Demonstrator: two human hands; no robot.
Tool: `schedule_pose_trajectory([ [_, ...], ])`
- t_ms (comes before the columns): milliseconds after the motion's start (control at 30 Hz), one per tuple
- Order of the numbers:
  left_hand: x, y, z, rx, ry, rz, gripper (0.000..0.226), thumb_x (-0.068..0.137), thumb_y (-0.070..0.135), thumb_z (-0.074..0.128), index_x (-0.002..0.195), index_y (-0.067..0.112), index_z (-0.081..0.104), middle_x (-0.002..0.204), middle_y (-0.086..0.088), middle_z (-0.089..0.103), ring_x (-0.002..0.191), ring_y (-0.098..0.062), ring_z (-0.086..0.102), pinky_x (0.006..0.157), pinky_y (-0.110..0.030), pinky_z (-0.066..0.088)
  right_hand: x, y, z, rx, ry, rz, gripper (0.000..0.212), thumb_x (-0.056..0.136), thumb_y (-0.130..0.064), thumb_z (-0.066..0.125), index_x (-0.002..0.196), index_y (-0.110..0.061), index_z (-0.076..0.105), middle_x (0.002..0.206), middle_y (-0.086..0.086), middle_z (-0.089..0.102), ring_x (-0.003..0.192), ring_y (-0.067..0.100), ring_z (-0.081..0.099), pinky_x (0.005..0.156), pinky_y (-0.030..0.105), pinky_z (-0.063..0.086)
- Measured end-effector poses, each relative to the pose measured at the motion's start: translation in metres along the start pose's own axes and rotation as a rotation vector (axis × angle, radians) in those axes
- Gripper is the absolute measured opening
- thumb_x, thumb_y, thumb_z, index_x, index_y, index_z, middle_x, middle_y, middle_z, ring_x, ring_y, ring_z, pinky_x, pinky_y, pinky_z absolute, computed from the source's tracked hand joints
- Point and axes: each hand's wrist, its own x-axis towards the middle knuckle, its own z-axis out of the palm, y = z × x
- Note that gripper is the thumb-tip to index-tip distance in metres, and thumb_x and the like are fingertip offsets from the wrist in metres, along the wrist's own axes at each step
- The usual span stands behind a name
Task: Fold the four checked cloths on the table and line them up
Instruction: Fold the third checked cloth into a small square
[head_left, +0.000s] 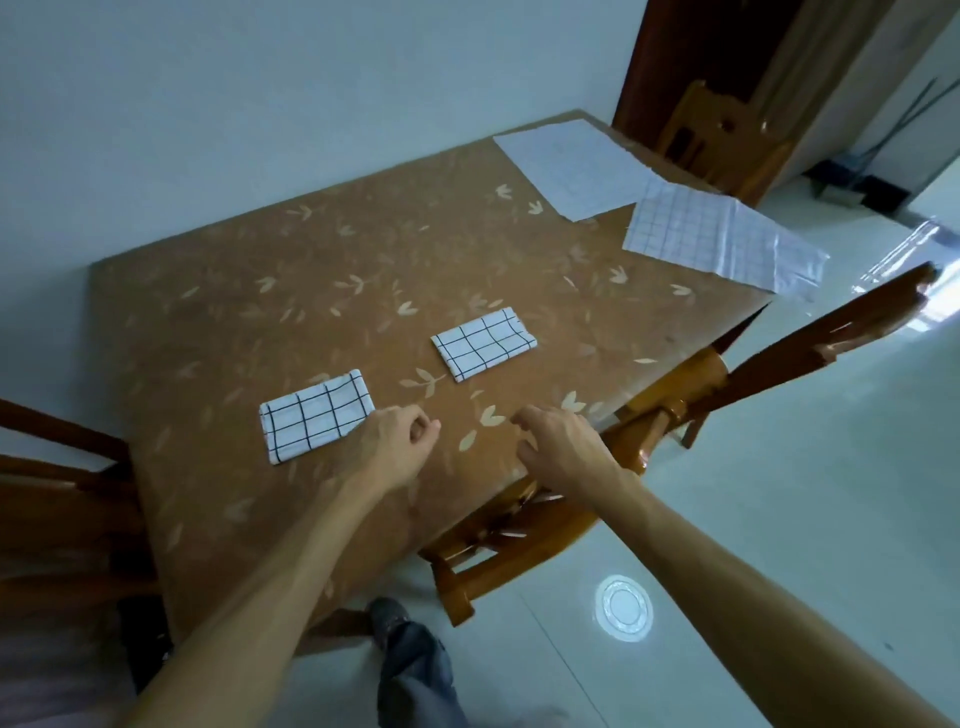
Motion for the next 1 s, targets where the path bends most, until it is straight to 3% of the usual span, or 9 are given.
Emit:
schedule_pose_trajectory([
  [100,-0.013,0.045,0.002,-0.026,0.017,0.054,0.028,0.098,0.043,0.054,0.098,0.021,0.071,0.094,0.003,0.070,0.085,-0.014,0.060,0.061,-0.025,0.040,-0.034,0.032,-0.017,0.038,0.052,0.056,0.036,0.094,-0.018,0.048,0.130,-0.020,0.057,0.121,0.001,0.066,0.099,0.020,0.067,0.082,0.034,0.060],
  [233,-0.026,0.097,0.014,-0.014,-0.003,0.131,0.030,0.097,0.050,0.052,0.098,0.025,0.070,0.097,0.006,0.071,0.087,-0.014,0.063,0.071,-0.029,0.053,-0.068,0.067,-0.042,0.109,0.071,0.115,0.028,0.098,-0.019,0.050,0.124,-0.017,0.059,0.111,0.001,0.069,0.086,0.017,0.069,0.068,0.023,0.058],
  [333,-0.031,0.140,0.018,0.059,-0.012,0.183,0.030,0.099,0.047,0.050,0.102,0.024,0.068,0.099,0.005,0.067,0.087,-0.012,0.058,0.062,-0.023,0.045,-0.090,0.091,-0.057,0.117,0.109,0.147,0.026,0.098,-0.025,0.050,0.120,-0.018,0.062,0.106,0.001,0.070,0.089,0.020,0.070,0.075,0.033,0.061],
  [433,-0.028,0.174,0.024,0.073,-0.037,0.224,0.030,0.097,0.051,0.051,0.101,0.027,0.068,0.099,0.006,0.070,0.090,-0.013,0.063,0.077,-0.031,0.057,-0.101,0.115,-0.071,0.150,0.113,0.205,0.029,0.096,-0.027,0.051,0.122,-0.018,0.061,0.111,0.002,0.069,0.096,0.023,0.069,0.080,0.041,0.061],
  [500,-0.020,0.191,0.029,0.096,-0.060,0.240,0.029,0.096,0.054,0.050,0.098,0.031,0.067,0.096,0.009,0.070,0.086,-0.011,0.064,0.076,-0.031,0.058,-0.103,0.131,-0.080,0.175,0.111,0.244,0.026,0.096,-0.026,0.053,0.119,-0.018,0.063,0.109,0.001,0.069,0.096,0.023,0.068,0.081,0.041,0.060],
  [633,0.003,0.225,0.041,0.086,-0.092,0.261,0.029,0.097,0.055,0.048,0.098,0.031,0.065,0.094,0.011,0.067,0.079,-0.006,0.063,0.058,-0.019,0.047,-0.095,0.166,-0.092,0.199,0.124,0.294,0.026,0.094,-0.027,0.054,0.119,-0.023,0.062,0.109,-0.004,0.068,0.095,0.017,0.068,0.082,0.037,0.060],
  [800,0.051,0.260,0.061,0.013,-0.123,0.275,0.029,0.098,0.046,0.053,0.105,0.023,0.068,0.101,0.006,0.070,0.086,-0.008,0.062,0.058,-0.015,0.041,-0.064,0.209,-0.115,0.182,0.109,0.313,0.019,0.099,-0.026,0.051,0.115,-0.019,0.061,0.104,-0.002,0.067,0.087,0.016,0.067,0.079,0.031,0.059],
  [933,0.099,0.286,0.072,-0.042,-0.109,0.264,0.027,0.098,0.041,0.055,0.105,0.020,0.070,0.100,0.005,0.070,0.084,-0.008,0.059,0.055,-0.012,0.033,-0.036,0.234,-0.139,0.187,0.106,0.305,0.028,0.100,-0.024,0.048,0.124,-0.014,0.059,0.108,0.003,0.066,0.096,0.024,0.066,0.086,0.036,0.058],
  [1000,0.119,0.297,0.079,-0.079,-0.121,0.248,0.026,0.098,0.040,0.056,0.103,0.019,0.071,0.099,0.004,0.070,0.084,-0.009,0.059,0.057,-0.014,0.036,-0.022,0.245,-0.151,0.176,0.090,0.294,0.029,0.100,-0.023,0.047,0.125,-0.012,0.059,0.111,0.005,0.066,0.097,0.025,0.067,0.084,0.031,0.057],
])
